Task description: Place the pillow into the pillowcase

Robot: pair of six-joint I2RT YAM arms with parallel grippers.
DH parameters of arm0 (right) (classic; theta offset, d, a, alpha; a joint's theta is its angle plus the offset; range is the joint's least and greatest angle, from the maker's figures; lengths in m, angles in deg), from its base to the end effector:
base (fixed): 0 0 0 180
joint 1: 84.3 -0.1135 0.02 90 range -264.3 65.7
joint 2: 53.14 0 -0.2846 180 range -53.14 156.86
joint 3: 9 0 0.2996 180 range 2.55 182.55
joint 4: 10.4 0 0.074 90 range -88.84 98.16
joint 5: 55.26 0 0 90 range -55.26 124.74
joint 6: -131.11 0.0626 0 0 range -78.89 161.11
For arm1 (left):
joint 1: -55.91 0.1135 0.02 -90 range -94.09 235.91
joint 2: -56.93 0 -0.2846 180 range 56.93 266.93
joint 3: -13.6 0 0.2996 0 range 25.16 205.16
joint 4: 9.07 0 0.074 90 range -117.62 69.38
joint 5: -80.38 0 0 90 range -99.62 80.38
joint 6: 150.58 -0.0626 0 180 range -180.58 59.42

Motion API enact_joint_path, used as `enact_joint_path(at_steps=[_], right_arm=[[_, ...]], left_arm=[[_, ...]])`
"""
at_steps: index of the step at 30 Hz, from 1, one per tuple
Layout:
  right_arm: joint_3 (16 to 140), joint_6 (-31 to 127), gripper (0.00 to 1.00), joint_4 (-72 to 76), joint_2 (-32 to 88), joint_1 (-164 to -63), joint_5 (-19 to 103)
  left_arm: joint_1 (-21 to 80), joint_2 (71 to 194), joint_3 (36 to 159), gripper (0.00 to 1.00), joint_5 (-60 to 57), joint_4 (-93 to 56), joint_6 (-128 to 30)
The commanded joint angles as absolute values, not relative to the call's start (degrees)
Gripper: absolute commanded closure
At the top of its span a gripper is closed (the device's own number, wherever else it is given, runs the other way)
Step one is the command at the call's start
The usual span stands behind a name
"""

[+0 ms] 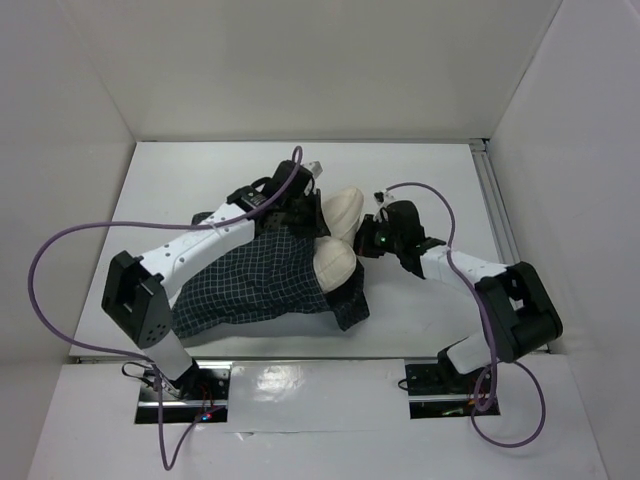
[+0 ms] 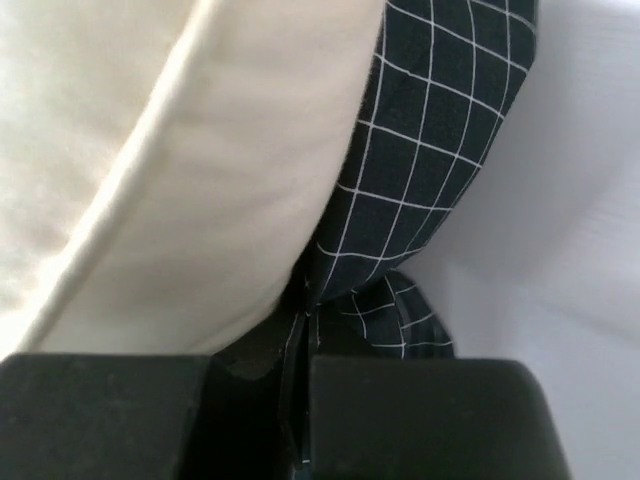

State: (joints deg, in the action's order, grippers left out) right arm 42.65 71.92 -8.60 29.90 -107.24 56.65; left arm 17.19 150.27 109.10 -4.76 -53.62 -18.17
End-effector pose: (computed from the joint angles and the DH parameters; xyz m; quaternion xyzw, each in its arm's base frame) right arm 0.3149 0.1586 0.1677 -0.0309 0.8677 0.3602 0.3410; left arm 0.3374 -0.2773 0.3170 -0.0123 0.9142 -0.2917 0.2811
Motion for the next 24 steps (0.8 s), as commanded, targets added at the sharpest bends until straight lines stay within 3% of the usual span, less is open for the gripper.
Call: enact_joint_path(at_steps=[1, 6, 15, 23, 24], right_arm=[[42.4, 72.9, 1.0, -11.8, 31.1, -104.8, 51.0], [42.4, 73.6, 1.0, -12.8, 34.8, -104.2, 48.1], [39.5, 72.0, 1.0, -7.4, 36.2, -98.6, 41.2], [37.5, 72.7, 1.0, -7.4, 32.0, -93.8, 47.0], [37.5, 72.7, 0.94, -7.9, 30.4, -92.7, 48.6]], left_arm=[[21.4, 154.6, 107.9, 1.0, -6.1, -50.9, -22.6], [22.8, 156.8, 105.9, 1.0, -2.2, -48.6, -22.6], [26.9, 149.0, 98.5, 1.0, 3.5, -47.1, -24.6], [28.0, 147.6, 96.8, 1.0, 4.7, -47.6, -27.4], [28.0, 148.3, 96.8, 1.0, 4.7, -47.6, -28.0]])
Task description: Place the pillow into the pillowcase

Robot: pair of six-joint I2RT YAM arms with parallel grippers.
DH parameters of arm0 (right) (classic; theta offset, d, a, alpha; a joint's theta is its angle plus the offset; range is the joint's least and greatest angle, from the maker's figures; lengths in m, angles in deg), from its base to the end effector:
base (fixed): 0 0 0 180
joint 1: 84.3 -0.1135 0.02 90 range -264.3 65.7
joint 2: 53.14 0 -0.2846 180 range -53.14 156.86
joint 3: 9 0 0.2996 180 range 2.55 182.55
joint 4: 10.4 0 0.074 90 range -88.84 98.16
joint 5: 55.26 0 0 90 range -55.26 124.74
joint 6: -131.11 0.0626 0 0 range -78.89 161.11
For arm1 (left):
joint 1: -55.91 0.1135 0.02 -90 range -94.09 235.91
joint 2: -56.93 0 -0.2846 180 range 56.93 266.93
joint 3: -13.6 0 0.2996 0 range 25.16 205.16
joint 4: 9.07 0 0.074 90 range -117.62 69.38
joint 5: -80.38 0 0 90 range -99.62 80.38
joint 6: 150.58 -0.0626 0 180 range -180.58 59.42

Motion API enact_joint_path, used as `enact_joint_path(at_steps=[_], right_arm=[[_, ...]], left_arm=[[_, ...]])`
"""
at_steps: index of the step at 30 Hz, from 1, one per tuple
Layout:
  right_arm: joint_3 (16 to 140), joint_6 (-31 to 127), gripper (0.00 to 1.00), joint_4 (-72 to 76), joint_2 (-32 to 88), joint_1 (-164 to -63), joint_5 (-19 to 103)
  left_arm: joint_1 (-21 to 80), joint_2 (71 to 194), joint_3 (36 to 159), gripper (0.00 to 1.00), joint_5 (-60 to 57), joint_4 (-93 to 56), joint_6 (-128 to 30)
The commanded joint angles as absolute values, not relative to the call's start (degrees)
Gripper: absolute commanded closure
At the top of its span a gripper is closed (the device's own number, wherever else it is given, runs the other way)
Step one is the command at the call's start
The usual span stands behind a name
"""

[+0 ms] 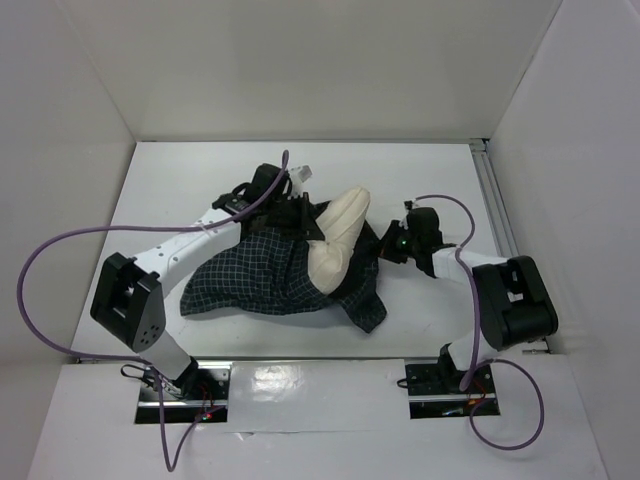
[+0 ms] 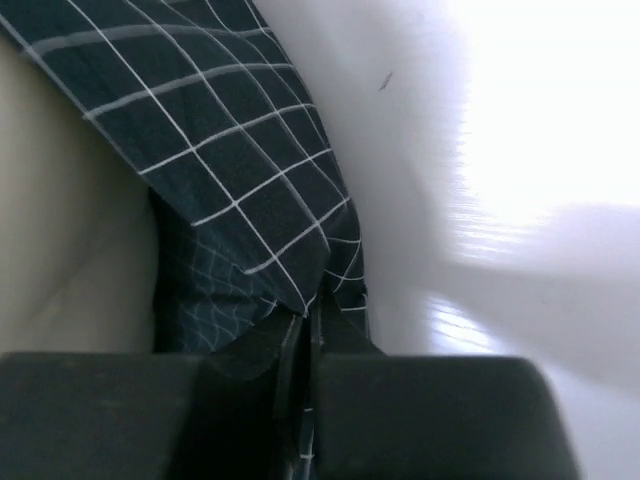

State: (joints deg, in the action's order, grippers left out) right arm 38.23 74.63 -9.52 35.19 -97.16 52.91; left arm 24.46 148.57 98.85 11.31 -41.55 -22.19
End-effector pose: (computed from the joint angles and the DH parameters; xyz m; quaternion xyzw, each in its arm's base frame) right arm 0.3239 0.0940 0.1117 0.0985 0.8989 0.2908 0.3125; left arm 0.3543 -0.2429 0.2815 0.0245 0.8902 -0.3773 0.2542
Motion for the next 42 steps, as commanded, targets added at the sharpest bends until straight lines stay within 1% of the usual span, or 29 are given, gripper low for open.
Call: enact_joint_path(at_steps=[1, 3, 5, 6, 9, 12, 17, 22, 24, 28, 29, 30, 33, 35, 38, 40, 42], right_arm=[[37.5, 73.3, 0.89, -7.9, 29.6, -92.6, 49.6], [38.1, 73.3, 0.88, -6.9, 28.3, -92.6, 49.6], [38.8, 73.3, 0.99, -3.8, 27.5, -92.1, 46.6], [38.8, 73.3, 1.0, -2.6, 26.9, -92.1, 45.6], [38.0, 72.0, 1.0, -1.2, 24.7, -92.1, 45.0], [36.1, 72.6, 1.0, -3.5, 22.4, -92.1, 46.3], [36.1, 77.7, 1.0, -13.0, 21.2, -91.6, 51.8], [41.0, 83.7, 1.0, -19.7, 23.1, -91.6, 48.9], [41.7, 88.2, 1.0, -25.8, 24.6, -90.0, 48.9], [46.7, 93.0, 1.0, -33.6, 31.1, -89.0, 50.3], [50.0, 93.5, 1.0, -34.1, 32.8, -89.0, 51.7], [51.3, 94.6, 1.0, -36.3, 36.1, -89.0, 52.4], [54.2, 97.7, 1.0, -41.4, 40.5, -89.0, 55.1], [54.8, 99.0, 1.0, -44.4, 40.5, -89.0, 56.3], [52.9, 99.0, 1.0, -46.6, 37.5, -88.4, 57.1], [49.7, 97.7, 1.0, -47.2, 33.4, -88.4, 53.7], [49.7, 97.7, 1.0, -48.6, 31.2, -87.7, 53.7]], left_arm=[[28.0, 149.7, 96.8, 1.0, 4.7, -47.6, -28.0], [28.5, 151.5, 95.3, 1.0, 4.7, -45.8, -28.0], [28.5, 153.9, 94.6, 1.0, 4.7, -44.4, -27.5], [28.5, 154.5, 94.0, 1.0, 4.7, -43.0, -27.4], [29.0, 156.2, 93.4, 1.0, 6.2, -41.8, -26.9], [29.0, 156.7, 93.4, 1.0, 7.4, -40.3, -26.4], [28.5, 157.2, 93.4, 1.0, 8.2, -40.9, -28.1], [27.3, 156.6, 91.5, 1.0, 12.4, -41.7, -32.2], [25.9, 157.2, 91.5, 1.0, 14.2, -42.8, -36.0], [23.8, 159.8, 92.7, 1.0, 16.2, -47.6, -41.6], [23.8, 160.5, 92.7, 1.0, 15.7, -48.6, -42.5], [22.3, 161.0, 92.7, 1.0, 14.7, -49.7, -43.2], [20.9, 161.8, 92.7, 1.0, 11.3, -50.8, -43.1], [20.9, 162.9, 93.4, 1.0, 9.7, -51.4, -41.9], [20.9, 165.9, 94.6, 1.0, 9.0, -52.2, -41.9], [20.9, 167.9, 95.2, 1.0, 8.4, -53.5, -42.4], [20.9, 169.2, 95.2, 1.0, 7.8, -54.0, -42.4]])
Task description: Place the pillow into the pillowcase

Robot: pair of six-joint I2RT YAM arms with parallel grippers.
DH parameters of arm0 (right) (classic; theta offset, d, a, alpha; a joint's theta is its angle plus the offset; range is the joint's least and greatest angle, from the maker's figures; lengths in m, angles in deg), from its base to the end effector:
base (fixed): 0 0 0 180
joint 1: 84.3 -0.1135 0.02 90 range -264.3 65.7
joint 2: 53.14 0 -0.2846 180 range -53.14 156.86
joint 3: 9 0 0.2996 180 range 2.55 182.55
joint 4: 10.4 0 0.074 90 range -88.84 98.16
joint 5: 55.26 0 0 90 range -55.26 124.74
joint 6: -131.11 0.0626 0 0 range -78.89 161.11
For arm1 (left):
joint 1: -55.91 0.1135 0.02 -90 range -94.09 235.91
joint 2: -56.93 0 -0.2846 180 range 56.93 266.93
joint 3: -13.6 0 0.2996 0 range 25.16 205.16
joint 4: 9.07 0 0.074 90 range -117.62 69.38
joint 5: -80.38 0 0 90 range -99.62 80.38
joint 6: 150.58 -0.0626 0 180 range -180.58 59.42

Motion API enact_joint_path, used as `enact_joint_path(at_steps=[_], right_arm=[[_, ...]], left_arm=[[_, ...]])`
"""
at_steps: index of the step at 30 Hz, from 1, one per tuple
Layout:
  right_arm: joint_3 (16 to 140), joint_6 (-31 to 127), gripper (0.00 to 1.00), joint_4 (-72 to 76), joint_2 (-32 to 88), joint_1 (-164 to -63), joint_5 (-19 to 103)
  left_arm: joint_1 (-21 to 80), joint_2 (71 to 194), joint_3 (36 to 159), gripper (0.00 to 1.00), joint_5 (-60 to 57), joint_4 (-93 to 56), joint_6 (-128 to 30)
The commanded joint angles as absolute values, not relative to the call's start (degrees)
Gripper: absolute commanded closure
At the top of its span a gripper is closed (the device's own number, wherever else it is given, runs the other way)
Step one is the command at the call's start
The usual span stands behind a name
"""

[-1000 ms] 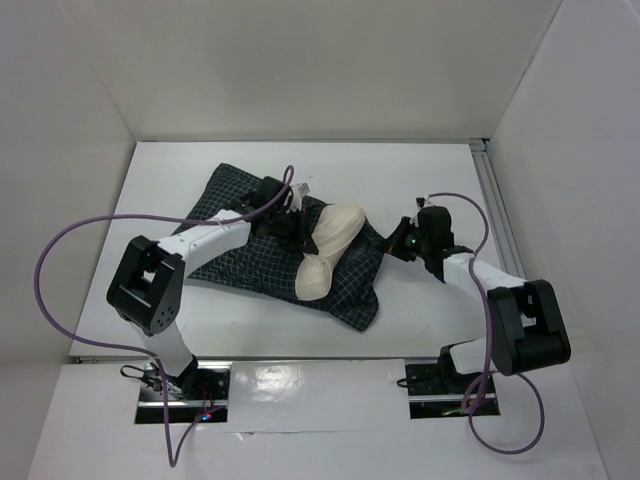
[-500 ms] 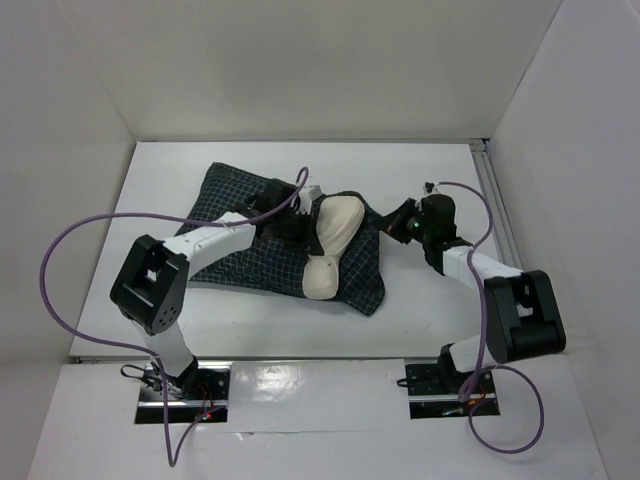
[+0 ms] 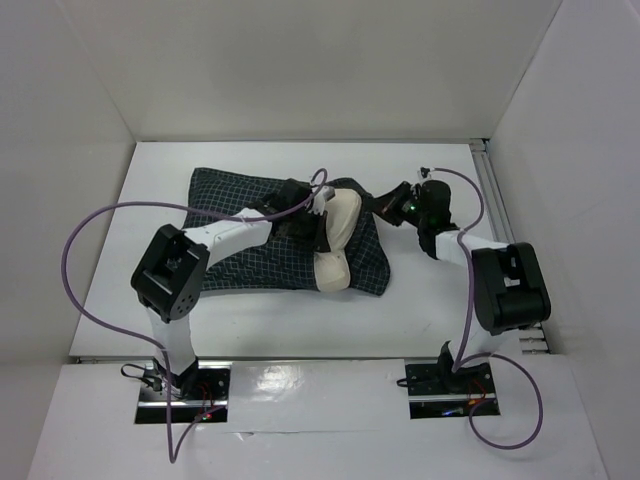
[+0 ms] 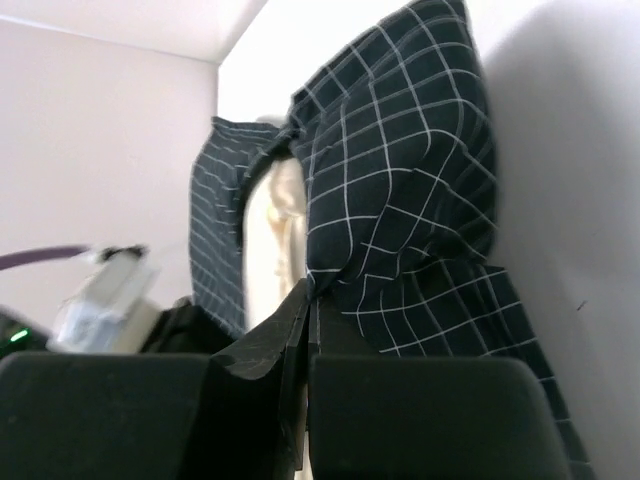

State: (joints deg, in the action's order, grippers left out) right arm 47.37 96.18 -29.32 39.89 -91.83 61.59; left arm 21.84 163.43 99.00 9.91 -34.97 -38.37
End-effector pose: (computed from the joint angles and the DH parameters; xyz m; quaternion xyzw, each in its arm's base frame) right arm 0.3919 0.0803 0.1793 0.1914 0.7741 0.4582 0.3926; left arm 0.3785 -0.2812 0.1813 0.1566 0.9056 -0.3095 0.2441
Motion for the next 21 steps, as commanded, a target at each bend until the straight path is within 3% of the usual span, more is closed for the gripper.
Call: enact_joint_path(at_steps=[1, 9, 21], right_arm=[[49.7, 97.7, 1.0, -49.2, 30.6, -87.0, 54.7], [53.5, 94.0, 1.0, -49.1, 25.6, -88.1, 68.9], [48.7, 76.8, 1.0, -26.0, 13.7, -96.8, 68.3]], left_arm=[[20.9, 169.8, 95.2, 1.0, 7.8, -54.0, -42.4], [20.9, 172.9, 97.5, 1.0, 4.7, -54.6, -40.3], [20.9, 173.1, 103.4, 1.0, 2.8, -54.1, -35.9]])
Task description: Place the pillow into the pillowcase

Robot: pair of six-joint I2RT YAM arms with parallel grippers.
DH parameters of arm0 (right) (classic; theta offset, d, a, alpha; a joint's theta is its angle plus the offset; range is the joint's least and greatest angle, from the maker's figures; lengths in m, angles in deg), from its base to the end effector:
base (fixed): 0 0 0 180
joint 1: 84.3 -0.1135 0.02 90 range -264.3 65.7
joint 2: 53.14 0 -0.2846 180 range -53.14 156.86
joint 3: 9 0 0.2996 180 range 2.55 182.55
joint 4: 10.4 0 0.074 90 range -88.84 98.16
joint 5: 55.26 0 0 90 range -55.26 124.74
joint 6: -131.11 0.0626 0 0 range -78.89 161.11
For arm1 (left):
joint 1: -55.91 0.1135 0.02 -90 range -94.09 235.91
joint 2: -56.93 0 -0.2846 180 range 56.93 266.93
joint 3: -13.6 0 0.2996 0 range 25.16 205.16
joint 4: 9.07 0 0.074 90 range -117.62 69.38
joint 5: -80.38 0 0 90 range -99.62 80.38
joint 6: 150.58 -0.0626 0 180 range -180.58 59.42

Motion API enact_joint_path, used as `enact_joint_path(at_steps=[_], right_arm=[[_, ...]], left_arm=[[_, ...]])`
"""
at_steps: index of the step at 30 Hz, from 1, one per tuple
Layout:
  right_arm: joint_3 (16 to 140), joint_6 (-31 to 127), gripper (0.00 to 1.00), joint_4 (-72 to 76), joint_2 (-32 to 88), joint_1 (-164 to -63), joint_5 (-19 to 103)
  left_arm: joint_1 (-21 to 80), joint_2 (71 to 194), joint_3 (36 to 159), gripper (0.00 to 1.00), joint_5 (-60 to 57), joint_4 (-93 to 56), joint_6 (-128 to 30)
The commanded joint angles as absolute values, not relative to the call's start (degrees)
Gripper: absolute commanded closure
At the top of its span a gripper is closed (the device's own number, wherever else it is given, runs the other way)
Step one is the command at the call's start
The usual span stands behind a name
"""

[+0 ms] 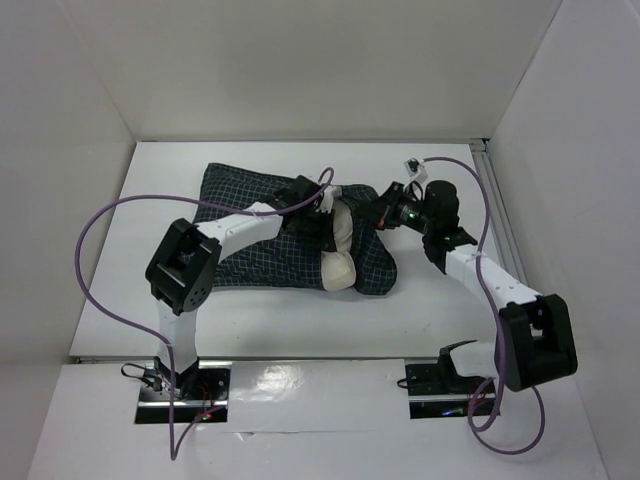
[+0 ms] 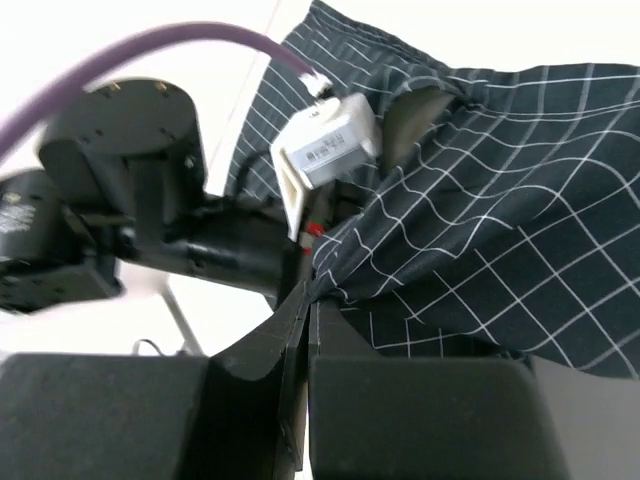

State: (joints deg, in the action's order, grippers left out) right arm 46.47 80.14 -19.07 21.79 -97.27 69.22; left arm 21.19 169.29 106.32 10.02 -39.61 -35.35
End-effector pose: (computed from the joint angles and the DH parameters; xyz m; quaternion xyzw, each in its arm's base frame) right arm 0.3349 0.1135 0.2650 -0.0182 0.7595 0.4721 0.4471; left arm 0.3954 -0.2996 0.1739 0.1345 0.9185 -0.3066 0.2106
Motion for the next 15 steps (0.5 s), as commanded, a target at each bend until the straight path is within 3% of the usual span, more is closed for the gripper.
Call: enact_joint_path(at_steps=[1, 5, 7, 8, 9, 12, 15], right_arm=[[48.1, 75.5, 1.0, -23.7, 13.1, -96.8, 67.0], [45.8, 69.1, 1.0, -9.3, 12.5, -94.8, 62.0], [47.6, 66.3, 0.57, -4.3, 13.9, -93.9, 59.2], [48.7, 65.1, 0.43, 0.3, 15.3, -93.9, 57.9], [49.5, 65.1, 0.37, 2.0, 15.3, -93.9, 55.8], [50.6, 65.1, 0.37, 6.7, 15.3, -93.9, 51.4], [48.6, 66.2, 0.37, 8.5, 12.6, -93.3, 48.5]], left_arm=[[20.9, 172.6, 104.1, 1.0, 2.8, -53.6, -35.9], [22.0, 170.8, 109.0, 1.0, 4.4, -53.6, -33.2], [22.0, 170.7, 112.8, 1.0, 5.6, -53.6, -32.5], [22.0, 170.7, 114.4, 1.0, 6.2, -54.3, -32.0], [22.0, 171.4, 117.6, 1.0, 6.2, -55.2, -32.0], [22.0, 172.7, 121.7, 1.0, 6.0, -60.2, -32.0], [21.5, 170.8, 123.2, 0.85, 3.5, -63.1, -32.6]])
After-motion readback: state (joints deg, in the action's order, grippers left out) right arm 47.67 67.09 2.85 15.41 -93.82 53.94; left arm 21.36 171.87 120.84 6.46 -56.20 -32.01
